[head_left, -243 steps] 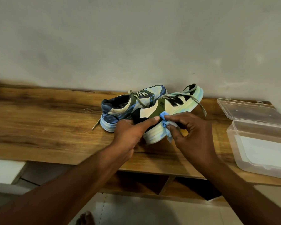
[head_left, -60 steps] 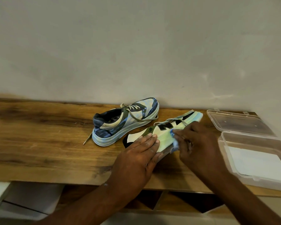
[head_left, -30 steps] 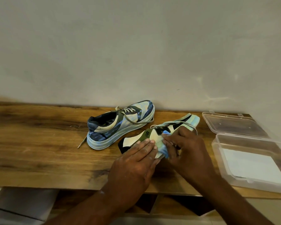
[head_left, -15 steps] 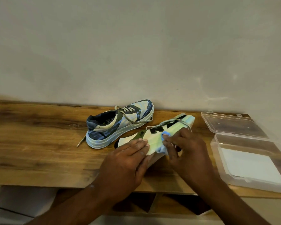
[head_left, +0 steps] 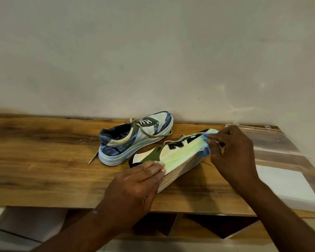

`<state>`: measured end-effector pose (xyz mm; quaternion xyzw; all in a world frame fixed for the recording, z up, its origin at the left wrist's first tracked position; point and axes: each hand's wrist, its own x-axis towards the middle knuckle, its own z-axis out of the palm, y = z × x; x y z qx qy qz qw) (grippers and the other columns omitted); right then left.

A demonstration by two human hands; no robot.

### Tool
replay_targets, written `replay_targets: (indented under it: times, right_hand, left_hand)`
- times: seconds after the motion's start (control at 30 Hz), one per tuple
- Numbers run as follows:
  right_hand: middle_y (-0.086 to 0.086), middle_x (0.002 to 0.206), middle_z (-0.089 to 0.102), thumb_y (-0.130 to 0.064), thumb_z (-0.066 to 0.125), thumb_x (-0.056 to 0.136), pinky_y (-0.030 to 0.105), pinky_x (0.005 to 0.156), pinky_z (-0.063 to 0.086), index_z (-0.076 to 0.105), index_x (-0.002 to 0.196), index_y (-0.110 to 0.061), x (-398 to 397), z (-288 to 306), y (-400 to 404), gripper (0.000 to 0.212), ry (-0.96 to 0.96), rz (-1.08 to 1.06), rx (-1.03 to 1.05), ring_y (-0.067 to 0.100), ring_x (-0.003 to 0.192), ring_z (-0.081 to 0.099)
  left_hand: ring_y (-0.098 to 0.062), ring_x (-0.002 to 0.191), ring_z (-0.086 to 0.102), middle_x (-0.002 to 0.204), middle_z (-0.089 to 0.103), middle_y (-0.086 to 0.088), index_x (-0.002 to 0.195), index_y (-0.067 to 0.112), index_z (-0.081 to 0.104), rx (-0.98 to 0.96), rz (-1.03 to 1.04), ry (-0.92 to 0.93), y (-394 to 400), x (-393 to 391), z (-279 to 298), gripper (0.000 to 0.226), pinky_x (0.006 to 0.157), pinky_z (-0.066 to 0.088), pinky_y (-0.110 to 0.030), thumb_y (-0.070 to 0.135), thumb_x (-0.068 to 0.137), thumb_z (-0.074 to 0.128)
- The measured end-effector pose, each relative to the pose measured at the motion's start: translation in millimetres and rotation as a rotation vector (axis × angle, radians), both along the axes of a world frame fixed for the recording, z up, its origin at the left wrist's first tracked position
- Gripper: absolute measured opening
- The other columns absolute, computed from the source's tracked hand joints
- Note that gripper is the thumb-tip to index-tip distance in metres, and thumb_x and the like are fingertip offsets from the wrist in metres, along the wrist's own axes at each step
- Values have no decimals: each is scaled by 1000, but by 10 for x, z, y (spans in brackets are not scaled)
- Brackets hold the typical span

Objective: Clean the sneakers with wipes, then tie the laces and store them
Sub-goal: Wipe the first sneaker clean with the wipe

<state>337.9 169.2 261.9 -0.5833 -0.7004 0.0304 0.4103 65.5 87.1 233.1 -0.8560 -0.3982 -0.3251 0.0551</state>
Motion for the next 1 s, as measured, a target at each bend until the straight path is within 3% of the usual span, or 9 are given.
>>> replay_targets:
  times: [0.13, 0.23, 0.33, 0.53, 0.67, 0.73, 0.8, 0.9, 1.0]
  right_hand:
    - [-2, 91, 61, -8, 78, 86, 25, 68, 51, 82, 102, -13, -194, 17, -90, 18, -28, 90, 35, 11, 79, 57]
    - [-8, 95, 61, -10, 80, 84, 11, 71, 48, 81, 102, -16, -455, -16, -265, 19, -66, 239, -29, 3, 85, 56]
    - [-8, 99, 63, -21, 79, 83, 27, 71, 57, 80, 103, -22, -544, -64, -338, 20, -154, 343, -35, 6, 91, 57]
    - [-6, 94, 63, -19, 77, 88, 37, 69, 53, 81, 105, -23, -197, 18, -18, 19, -138, 123, 20, 14, 85, 58]
    - [-5, 88, 65, -22, 75, 89, 34, 67, 53, 81, 102, -28, 85, 48, 200, 15, -16, -17, -7, 12, 73, 59]
    - [-4, 87, 67, -19, 76, 89, 18, 66, 49, 81, 100, -28, 111, 47, 235, 16, 42, -34, -19, 6, 71, 59]
    - [-3, 87, 66, -14, 76, 89, 11, 66, 44, 82, 102, -22, 48, 44, 195, 17, 50, -16, -19, 6, 74, 60]
    - [-1, 92, 64, -12, 78, 87, 30, 66, 54, 82, 102, -16, -91, 61, 62, 16, 13, 48, -2, 13, 81, 62]
    - [-8, 92, 60, -13, 79, 85, 26, 65, 51, 82, 102, -19, -257, 45, -120, 19, -57, 171, -9, 9, 81, 57]
  left_hand:
    - [-13, 126, 64, 135, 69, -4, 124, 12, 75, -10, 21, -36, -15, -38, 6, 33, 98, 58, -31, 26, 99, 60]
    - [-11, 120, 67, 128, 73, -2, 119, 12, 78, -20, 66, -62, -12, 8, 50, 31, 95, 58, -30, 28, 96, 62]
    - [-11, 103, 70, 111, 77, 1, 106, 16, 80, -49, 135, -61, 40, 94, 138, 31, 83, 60, -31, 39, 96, 62]
    - [-12, 89, 61, 92, 69, 8, 81, 24, 65, -202, 241, -126, 246, 269, 238, 26, 69, 55, -38, 48, 90, 69]
    - [-7, 111, 61, 117, 72, 11, 112, 27, 75, -292, 224, -146, 324, 327, 215, 30, 95, 49, -23, 42, 87, 79]
    - [-5, 126, 57, 131, 69, 12, 130, 27, 72, -321, 188, -137, 349, 336, 191, 41, 106, 38, -20, 42, 92, 71]
    - [-4, 126, 58, 133, 69, 12, 129, 27, 72, -341, 176, -148, 355, 348, 187, 39, 106, 37, -18, 43, 94, 64]
    - [-5, 122, 62, 130, 71, 11, 124, 25, 76, -336, 171, -168, 352, 357, 180, 36, 103, 42, -21, 38, 93, 63]
    - [-6, 119, 64, 128, 72, 10, 121, 24, 77, -310, 158, -175, 336, 362, 157, 32, 101, 49, -25, 34, 93, 65]
